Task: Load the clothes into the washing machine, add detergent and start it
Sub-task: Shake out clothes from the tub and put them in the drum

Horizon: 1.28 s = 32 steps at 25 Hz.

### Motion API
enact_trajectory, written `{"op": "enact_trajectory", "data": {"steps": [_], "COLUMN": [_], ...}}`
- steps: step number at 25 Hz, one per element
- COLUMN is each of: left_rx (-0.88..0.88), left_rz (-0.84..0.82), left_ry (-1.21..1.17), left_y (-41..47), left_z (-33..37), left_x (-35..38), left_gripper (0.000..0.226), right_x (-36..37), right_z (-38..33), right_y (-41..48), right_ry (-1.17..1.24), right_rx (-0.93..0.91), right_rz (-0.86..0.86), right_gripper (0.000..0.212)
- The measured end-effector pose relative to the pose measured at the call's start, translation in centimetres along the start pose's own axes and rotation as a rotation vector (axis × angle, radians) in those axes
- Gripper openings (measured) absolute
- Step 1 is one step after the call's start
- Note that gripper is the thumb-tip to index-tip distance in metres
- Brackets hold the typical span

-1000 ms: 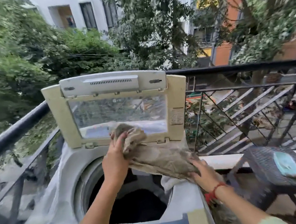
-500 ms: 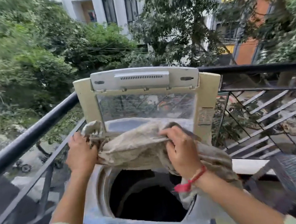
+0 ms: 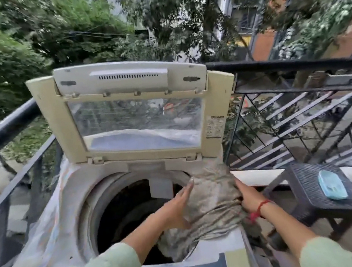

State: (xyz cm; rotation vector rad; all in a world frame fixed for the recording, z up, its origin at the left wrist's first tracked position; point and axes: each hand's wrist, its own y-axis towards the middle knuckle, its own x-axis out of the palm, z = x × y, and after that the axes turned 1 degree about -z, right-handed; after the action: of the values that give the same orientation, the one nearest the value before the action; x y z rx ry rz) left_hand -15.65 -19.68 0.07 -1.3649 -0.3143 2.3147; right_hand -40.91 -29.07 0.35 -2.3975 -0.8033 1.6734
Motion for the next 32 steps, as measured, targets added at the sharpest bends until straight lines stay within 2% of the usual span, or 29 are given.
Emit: {"op": "enact_trajectory", "data": {"steps": [1,2,4,8,10,12,14,15,16,17,18,19,20,21,22,23,25,26,27,28,29,31,32], "left_rx": [0.033,0.049,0.066,0.172,0.344,0.467,0.417,0.337,0.228,0.088,-0.074,-0.269,-0.453,-0.575,-0.615,-0.582,-0.367,-0.215,-0.046,0.093,0.187,0.271,0.296], "left_rz": [0.0,0.037,0.191,0.391,0.583,0.877,1.163,1.259,1.319,1.287,1.128,0.808,0.394,0.047,-0.125,-0.163,0.072,0.187,0.243,0.216,0.158,0.068,0.107], "left_ry": [-0.054,-0.056,0.043,0.17,0.162,0.128,0.152,0.166,0.2,0.271,0.358,0.441,0.486,0.48,0.476,0.487,0.442,0.32,0.146,-0.013,-0.115,-0.095,-0.012], "left_y": [1.1,1.6,1.9,-0.3,-2.7,-6.1,-10.7,-13.1,-14.9,-16.1,-17.1,-17.6,-17.5,-17.2,-16.5,-15.4,-12.5,-10.5,-8.7,-6.9,-5.1,-2.4,-1.6], "left_z": [0.7,1.3,2.1,3.0,3.5,3.6,2.2,0.8,-1.5,-4.1,-7.0,-9.3,-10.9,-11.9,-12.1,-11.7,-9.7,-8.2,-5.9,-3.3,-1.0,2.5,3.1], "left_x": [1.0,1.7,2.6,-1.1,-6.1,-11.5,-15.8,-17.1,-17.9,-18.0,-17.8,-17.2,-16.1,-14.7,-13.6,-12.7,-10.8,-9.4,-7.7,-5.7,-3.5,1.5,3.5], "left_gripper": [0.117,0.104,0.077,0.051,0.044,0.042,0.04,0.039,0.037,0.032,0.027,0.025,0.032,0.046,0.059,0.067,0.077,0.083,0.09,0.095,0.099,0.097,0.09], "right_x": [1.0,1.8,2.6,-0.5,-5.9,-10.8,-12.7,-12.3,-10.9,-8.6,-5.9,-2.9,0.1,2.8,4.3,4.6,2.7,1.6,0.6,-0.2,0.1,3.0,5.0], "right_z": [0.4,0.5,0.6,0.2,-3.6,-9.1,-15.8,-18.8,-21.5,-23.8,-25.6,-26.6,-26.9,-26.4,-24.9,-22.7,-16.4,-12.2,-7.6,-3.5,0.3,5.1,6.0], "right_y": [0.1,0.0,-1.5,-6.5,-9.0,-11.2,-13.1,-13.5,-13.3,-12.6,-11.5,-10.0,-8.8,-7.8,-7.2,-6.9,-6.2,-5.7,-5.2,-5.3,-5.5,-6.4,-7.1], "right_ry": [0.095,0.179,0.303,0.353,0.323,0.299,0.302,0.328,0.348,0.327,0.251,0.113,-0.043,-0.14,-0.164,-0.104,0.059,0.095,0.096,0.046,0.003,0.133,0.239], "right_rx": [0.01,0.026,0.06,0.039,-0.078,-0.278,-0.53,-0.626,-0.696,-0.738,-0.74,-0.701,-0.643,-0.572,-0.522,-0.51,-0.448,-0.339,-0.202,-0.088,-0.006,0.069,0.084], "right_rz": [0.023,0.121,0.329,0.731,0.98,1.187,1.302,1.301,1.256,1.157,0.97,0.705,0.386,0.107,-0.05,-0.047,0.191,0.312,0.35,0.3,0.156,-0.156,-0.222], "right_gripper": [0.076,0.063,0.042,0.04,0.042,0.042,0.04,0.04,0.04,0.04,0.039,0.038,0.036,0.038,0.044,0.047,0.046,0.048,0.054,0.059,0.064,0.07,0.069]}}
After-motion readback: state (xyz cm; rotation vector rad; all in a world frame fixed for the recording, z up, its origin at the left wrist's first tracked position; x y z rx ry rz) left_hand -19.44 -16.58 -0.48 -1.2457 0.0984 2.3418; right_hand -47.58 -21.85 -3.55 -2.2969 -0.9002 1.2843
